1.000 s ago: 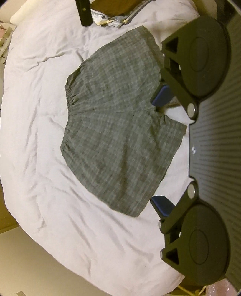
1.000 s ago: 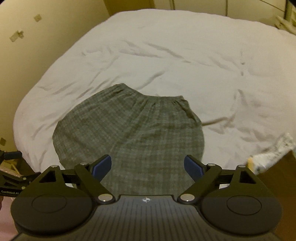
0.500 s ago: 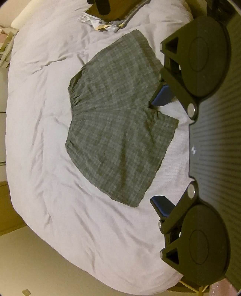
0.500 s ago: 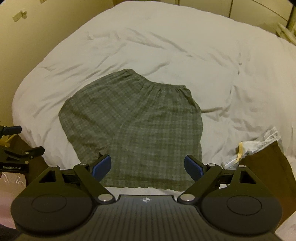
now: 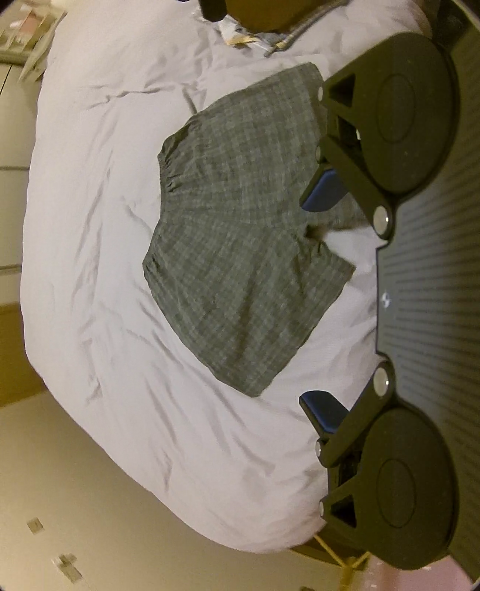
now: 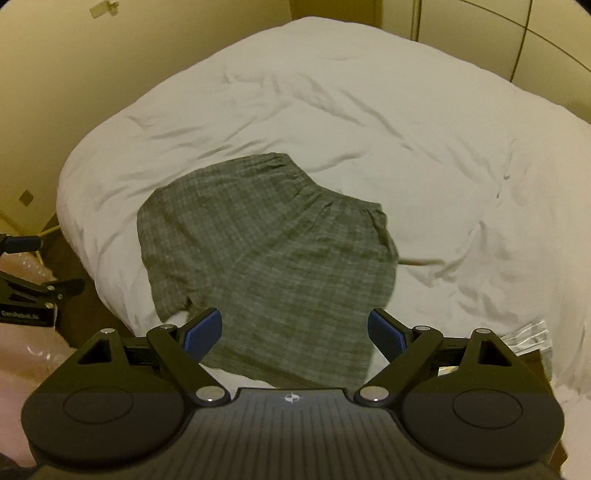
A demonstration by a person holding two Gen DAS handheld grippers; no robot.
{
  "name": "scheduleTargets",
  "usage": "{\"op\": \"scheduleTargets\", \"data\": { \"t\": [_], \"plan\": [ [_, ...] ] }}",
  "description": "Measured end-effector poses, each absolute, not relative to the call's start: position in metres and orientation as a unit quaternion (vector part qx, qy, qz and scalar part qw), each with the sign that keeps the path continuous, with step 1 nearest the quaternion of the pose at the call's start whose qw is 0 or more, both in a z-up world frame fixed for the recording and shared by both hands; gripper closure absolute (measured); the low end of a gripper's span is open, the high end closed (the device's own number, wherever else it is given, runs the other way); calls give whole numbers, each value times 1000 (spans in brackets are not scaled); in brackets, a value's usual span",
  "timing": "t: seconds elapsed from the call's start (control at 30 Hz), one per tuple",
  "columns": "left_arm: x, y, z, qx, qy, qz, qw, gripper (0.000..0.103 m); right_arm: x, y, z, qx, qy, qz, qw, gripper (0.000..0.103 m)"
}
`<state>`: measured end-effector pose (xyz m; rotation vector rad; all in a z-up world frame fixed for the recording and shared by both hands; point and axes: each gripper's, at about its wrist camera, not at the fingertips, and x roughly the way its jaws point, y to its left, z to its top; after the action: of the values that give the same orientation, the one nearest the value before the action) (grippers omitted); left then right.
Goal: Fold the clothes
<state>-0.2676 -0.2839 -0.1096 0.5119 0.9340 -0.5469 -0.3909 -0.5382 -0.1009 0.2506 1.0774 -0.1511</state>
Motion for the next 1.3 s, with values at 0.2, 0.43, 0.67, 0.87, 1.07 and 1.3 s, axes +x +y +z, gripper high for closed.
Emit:
{"op": "scheduleTargets", "data": {
  "t": [0.2,0.43,0.67,0.87,1.07,1.3],
  "plan": [
    [-305,-298,-110,230,457,-223,830,1,-420,-569,-115,116,529,-59,838,15],
    [-324,-306,-113,237,463,-229,823,1,-438,-578,-120,127,530,-67,836,15],
    [-328,-293,-118,226,461,-237,825,1,-440,-559,-120,95,545,-61,831,15],
    [-342,-278,-132,233,450,-258,823,2,-444,-546,-125,57,549,-72,830,15],
    [-367,-295,-150,261,418,-316,811,2,-452,-564,-127,43,545,-97,832,15],
    [-404,-374,-183,283,396,-385,784,8,-437,-604,-134,-2,543,-83,836,15]
  ]
}}
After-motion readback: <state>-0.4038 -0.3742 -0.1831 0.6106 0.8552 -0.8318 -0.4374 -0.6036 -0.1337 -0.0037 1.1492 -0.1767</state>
